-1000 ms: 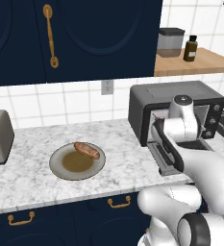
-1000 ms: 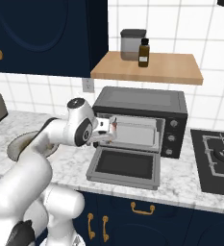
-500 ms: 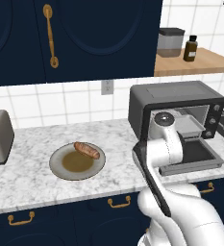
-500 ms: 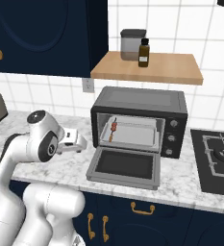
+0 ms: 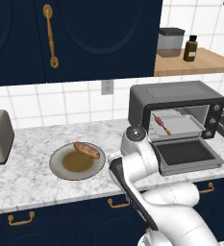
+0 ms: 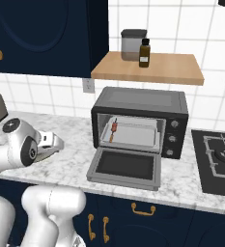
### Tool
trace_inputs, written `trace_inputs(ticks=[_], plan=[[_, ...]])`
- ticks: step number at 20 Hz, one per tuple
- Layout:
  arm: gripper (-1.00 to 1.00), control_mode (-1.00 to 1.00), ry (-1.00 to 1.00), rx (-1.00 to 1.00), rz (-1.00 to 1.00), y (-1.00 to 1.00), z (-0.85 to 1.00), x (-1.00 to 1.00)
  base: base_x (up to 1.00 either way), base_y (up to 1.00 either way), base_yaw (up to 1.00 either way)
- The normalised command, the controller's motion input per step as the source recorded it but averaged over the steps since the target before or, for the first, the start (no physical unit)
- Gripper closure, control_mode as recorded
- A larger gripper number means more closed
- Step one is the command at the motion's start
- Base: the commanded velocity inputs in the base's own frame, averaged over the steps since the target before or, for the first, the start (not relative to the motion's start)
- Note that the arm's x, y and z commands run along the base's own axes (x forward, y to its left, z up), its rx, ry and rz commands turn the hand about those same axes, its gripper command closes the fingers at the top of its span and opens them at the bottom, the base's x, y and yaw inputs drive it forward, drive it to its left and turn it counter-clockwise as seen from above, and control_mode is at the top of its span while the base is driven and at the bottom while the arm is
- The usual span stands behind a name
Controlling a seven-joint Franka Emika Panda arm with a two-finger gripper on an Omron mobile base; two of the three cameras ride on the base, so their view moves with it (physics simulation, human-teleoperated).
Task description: Pick up the kebab skewer and baguette bread, and place them inside the toaster oven. Close the toaster oven door and start by setting the timer.
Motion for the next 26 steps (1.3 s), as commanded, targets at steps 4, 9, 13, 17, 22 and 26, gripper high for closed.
trace_inputs(ticks=[4,9,13,17,22,26], plan=[[-1.0,-1.0,0.13,0.0,0.17,0.54,0.04,0.78,0.0,0.0,0.0],[-1.0,-1.0,0.21,0.0,0.12,0.5,0.15,0.68,0.0,0.0,0.0],[-1.0,-1.0,0.24,0.0,0.04,0.44,0.19,0.45,0.0,0.0,0.0],[-1.0,-1.0,0.09,0.0,0.0,0.29,0.0,0.35,0.0,0.0,0.0],[-1.0,-1.0,0.0,-0.03,0.0,0.09,-0.38,0.08,0.0,0.0,0.0],[-1.0,-1.0,0.0,0.0,0.0,0.02,-0.39,0.01,0.0,0.0,0.0]])
